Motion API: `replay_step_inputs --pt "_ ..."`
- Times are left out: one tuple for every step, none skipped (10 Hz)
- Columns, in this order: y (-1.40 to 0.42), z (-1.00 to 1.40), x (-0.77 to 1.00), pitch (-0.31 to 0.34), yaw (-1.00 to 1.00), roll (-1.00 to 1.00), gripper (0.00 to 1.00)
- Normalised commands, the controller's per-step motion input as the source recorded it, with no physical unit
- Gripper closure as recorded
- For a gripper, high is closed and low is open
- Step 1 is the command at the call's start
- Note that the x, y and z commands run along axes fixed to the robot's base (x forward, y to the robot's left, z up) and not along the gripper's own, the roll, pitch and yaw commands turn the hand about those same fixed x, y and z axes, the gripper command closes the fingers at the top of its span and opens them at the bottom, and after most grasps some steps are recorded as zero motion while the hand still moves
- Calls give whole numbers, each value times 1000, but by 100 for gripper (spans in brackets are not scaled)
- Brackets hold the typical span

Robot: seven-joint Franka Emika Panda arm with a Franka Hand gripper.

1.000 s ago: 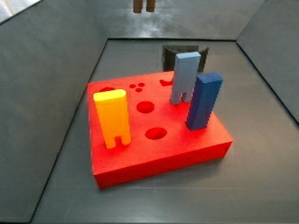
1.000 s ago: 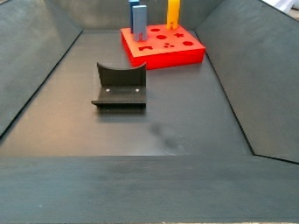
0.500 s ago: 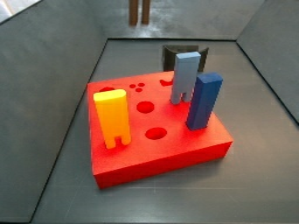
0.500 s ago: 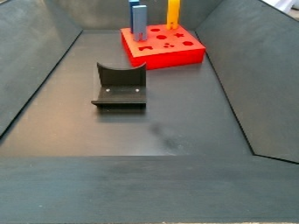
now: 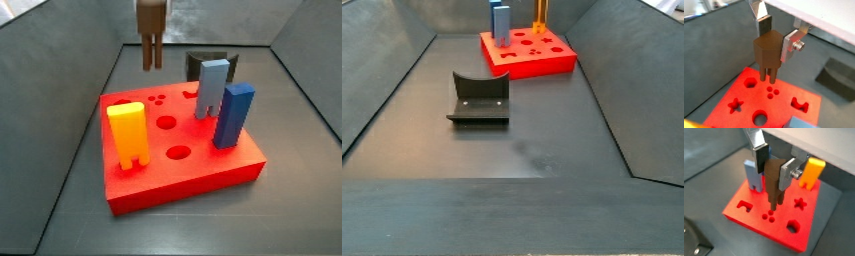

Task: Pick up the 3 prong object. Move up. Move to above the board. Insert the 3 prong object.
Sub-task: Insert the 3 prong object.

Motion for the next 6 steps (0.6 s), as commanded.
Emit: replay_step_inputs --pt "0 -746 0 93 -1000 -21 100" --pt "0 -749 0 91 -1000 -20 100" --pt "0 -746 0 91 -1000 -19 100" --pt "0 -740 0 90 -1000 -17 100" --pt "0 -626 0 29 -1000 -24 100" --pt "0 -460 0 0 -1000 -21 100"
